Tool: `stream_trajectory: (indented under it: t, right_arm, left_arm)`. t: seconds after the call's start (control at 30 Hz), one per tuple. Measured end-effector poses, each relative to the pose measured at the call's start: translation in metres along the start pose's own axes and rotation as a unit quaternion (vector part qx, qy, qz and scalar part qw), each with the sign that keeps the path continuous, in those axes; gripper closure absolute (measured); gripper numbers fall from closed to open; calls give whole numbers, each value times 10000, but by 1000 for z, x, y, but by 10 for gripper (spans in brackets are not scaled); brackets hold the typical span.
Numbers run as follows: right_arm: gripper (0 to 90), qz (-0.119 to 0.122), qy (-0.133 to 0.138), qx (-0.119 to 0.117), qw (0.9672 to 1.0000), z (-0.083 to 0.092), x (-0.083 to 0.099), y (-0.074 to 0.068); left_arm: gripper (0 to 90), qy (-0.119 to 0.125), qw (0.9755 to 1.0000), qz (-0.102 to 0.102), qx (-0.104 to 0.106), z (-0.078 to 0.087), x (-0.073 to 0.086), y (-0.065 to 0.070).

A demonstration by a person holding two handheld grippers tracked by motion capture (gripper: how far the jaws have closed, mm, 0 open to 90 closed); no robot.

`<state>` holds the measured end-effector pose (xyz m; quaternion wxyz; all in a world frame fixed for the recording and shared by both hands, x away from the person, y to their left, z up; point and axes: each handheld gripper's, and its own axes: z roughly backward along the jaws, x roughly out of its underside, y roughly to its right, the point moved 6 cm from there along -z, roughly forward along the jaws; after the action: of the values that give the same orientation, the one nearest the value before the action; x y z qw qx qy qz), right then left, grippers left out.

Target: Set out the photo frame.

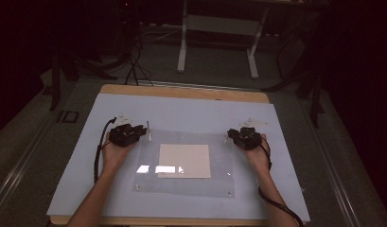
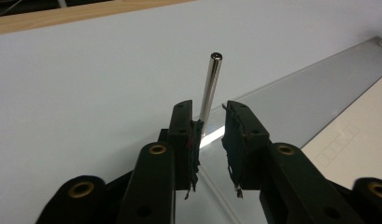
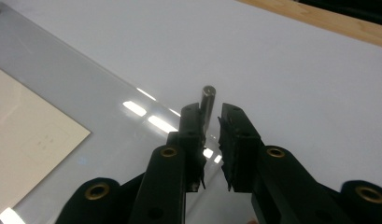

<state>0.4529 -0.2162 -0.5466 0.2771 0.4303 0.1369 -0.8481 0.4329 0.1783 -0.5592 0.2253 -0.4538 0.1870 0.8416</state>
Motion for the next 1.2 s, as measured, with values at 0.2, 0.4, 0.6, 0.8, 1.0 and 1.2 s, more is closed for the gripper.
stream_trajectory:
  t: [0.2, 0.4, 0.6, 0.8, 1.0, 1.2]
  right_arm:
    - [840, 53, 40, 20, 10000, -3, -3, -3]
    - [841, -14, 82, 15, 10000, -4, -3, -3]
    - [846, -45, 113, -3, 9999, -5, -4, -2]
    - [848, -67, 101, -55, 9999, -6, -4, -1]
    - [852, -92, 26, -64, 9999, -8, -7, 0]
    - [852, -126, -36, 16, 9999, -11, -9, 0]
  left_arm:
    - [739, 264, 9996, 52, 14, -3, -5, 0]
    - [762, 395, 9991, 165, -20, -9, -9, -1]
    - [752, 441, 9987, 202, 129, -17, -14, 1]
    - [778, 373, 9987, 322, 142, -26, -16, 2]
    - [831, 274, 9992, 295, 38, -24, -15, 1]
    - [839, 227, 9995, 216, 25, -23, -15, 1]
